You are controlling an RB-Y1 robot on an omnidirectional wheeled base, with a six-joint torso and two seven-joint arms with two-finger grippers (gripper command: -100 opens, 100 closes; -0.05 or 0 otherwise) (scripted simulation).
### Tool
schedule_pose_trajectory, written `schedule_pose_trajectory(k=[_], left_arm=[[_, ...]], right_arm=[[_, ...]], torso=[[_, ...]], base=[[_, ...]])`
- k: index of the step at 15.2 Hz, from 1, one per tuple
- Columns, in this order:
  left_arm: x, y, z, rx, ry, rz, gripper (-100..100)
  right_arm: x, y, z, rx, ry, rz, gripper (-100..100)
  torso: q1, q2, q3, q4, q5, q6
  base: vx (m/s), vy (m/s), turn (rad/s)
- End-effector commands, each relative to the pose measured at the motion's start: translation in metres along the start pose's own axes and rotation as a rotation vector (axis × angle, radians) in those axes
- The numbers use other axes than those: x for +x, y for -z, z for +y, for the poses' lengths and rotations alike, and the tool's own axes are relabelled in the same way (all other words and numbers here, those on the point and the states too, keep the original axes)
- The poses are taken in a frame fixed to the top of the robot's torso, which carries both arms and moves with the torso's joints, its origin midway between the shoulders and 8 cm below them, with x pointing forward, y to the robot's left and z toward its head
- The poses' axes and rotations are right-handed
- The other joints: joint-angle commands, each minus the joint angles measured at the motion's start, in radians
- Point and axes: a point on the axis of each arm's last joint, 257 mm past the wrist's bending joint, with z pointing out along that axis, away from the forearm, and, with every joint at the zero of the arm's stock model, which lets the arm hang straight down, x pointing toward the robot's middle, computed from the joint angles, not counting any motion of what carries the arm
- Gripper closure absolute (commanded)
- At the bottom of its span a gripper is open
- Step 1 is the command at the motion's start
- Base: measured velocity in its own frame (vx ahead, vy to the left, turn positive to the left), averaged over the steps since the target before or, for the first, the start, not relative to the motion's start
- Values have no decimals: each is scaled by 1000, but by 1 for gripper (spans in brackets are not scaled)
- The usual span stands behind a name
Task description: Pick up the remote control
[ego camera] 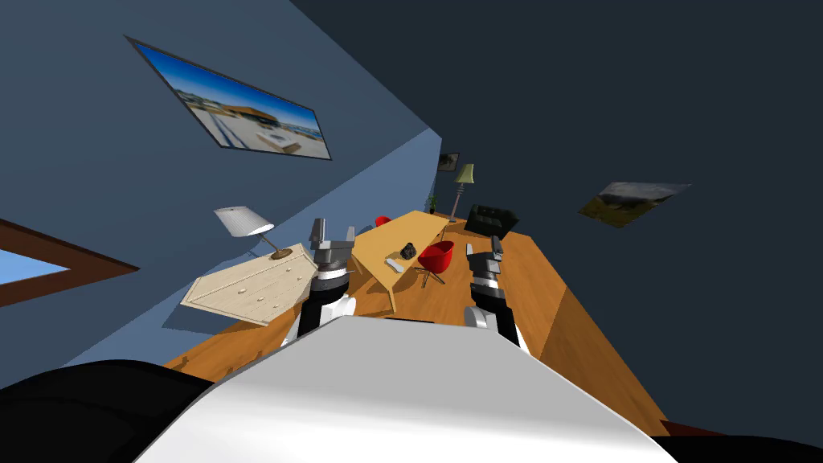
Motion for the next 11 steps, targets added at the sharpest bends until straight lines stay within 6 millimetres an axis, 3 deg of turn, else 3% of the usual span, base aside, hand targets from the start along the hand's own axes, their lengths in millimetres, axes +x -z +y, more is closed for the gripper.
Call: schedule_pose_trajectory(k=[1, 4, 9, 10, 11], left_arm=[[2, 1, 7, -25, -15, 26, -100], [1, 5, 33, -111, -63, 69, -100], [-5, 11, 59, -193, -107, 87, -100], [-10, 14, 74, -241, -133, 93, -100], [-10, 14, 74, -241, -133, 93, -100]], right_arm=[[0, 0, 0, 0, 0, 0, 0], [0, 0, 0, 0, 0, 0, 0], [0, 0, 0, 0, 0, 0, 0], [0, 0, 0, 0, 0, 0, 0], [0, 0, 0, 0, 0, 0, 0]], torso=[[0, 0, 0, 0, 0, 0], [-2, -1, -1, 0, 0, 0], [-3, -2, -1, 0, -1, 0], [-3, -2, -1, 0, -1, 0], [-3, -2, -1, -1, -1, 0]], base=[[4, -10, -14], [18, -36, -39], [23, -46, -34], [30, -40, -48], [31, -39, -39]])
